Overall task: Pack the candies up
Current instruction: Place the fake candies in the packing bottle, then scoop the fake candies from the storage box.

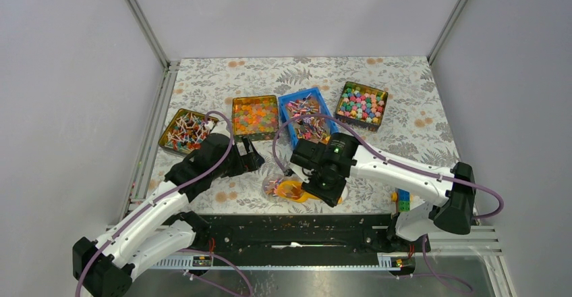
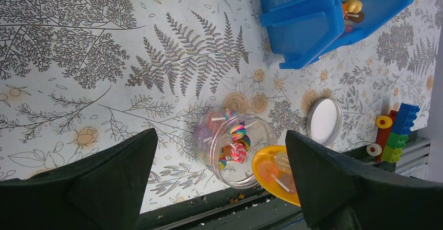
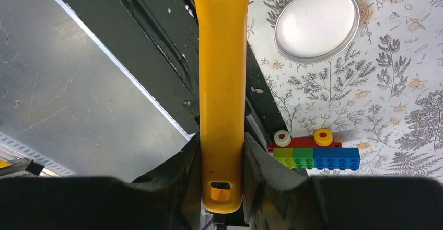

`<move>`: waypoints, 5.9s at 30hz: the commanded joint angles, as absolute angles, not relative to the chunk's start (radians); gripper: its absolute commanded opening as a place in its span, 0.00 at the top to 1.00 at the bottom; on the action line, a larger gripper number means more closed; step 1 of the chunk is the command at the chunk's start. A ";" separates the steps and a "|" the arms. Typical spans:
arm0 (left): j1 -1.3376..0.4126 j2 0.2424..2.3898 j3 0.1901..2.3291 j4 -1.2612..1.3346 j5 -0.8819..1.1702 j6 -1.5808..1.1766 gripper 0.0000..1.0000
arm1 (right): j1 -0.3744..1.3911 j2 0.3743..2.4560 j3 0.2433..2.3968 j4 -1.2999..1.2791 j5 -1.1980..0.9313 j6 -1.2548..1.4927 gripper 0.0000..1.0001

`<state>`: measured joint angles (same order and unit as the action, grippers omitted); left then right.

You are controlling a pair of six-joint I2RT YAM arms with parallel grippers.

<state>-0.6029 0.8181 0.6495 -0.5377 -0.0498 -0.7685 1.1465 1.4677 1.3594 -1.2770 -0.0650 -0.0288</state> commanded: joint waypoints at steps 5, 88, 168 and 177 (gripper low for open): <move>-0.604 0.797 0.655 -0.523 -0.057 -0.770 0.03 | 1.158 1.503 1.435 -1.360 -0.081 -0.021 1.00; -0.604 0.802 0.661 -0.509 -0.019 -0.770 0.03 | 0.913 1.375 1.402 -1.169 -0.050 0.171 1.00; -0.603 0.703 0.808 -0.557 -0.138 -0.719 0.01 | 0.629 1.612 1.257 -0.703 -0.060 0.233 1.00; -0.603 0.703 0.809 -0.555 -0.131 -0.723 0.01 | 0.629 1.502 1.125 -0.547 -0.030 0.189 1.00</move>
